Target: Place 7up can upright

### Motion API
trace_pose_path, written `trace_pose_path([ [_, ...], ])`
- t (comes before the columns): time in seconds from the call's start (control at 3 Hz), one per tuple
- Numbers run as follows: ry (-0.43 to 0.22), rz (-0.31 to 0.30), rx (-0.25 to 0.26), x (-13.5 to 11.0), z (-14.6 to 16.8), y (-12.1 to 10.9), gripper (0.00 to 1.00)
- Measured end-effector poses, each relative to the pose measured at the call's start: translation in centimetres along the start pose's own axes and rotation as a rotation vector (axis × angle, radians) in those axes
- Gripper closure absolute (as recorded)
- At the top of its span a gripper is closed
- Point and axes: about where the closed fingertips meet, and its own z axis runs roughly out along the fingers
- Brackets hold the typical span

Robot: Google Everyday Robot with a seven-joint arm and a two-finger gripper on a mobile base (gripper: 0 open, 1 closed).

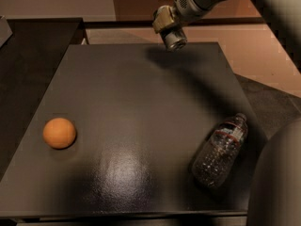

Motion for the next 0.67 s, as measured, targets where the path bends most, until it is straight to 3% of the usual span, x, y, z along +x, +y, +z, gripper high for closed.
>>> trace_pose_path([
  [0.67,-0.149,-0.113,0.055,-0.45,0.04,0.22,1.00],
])
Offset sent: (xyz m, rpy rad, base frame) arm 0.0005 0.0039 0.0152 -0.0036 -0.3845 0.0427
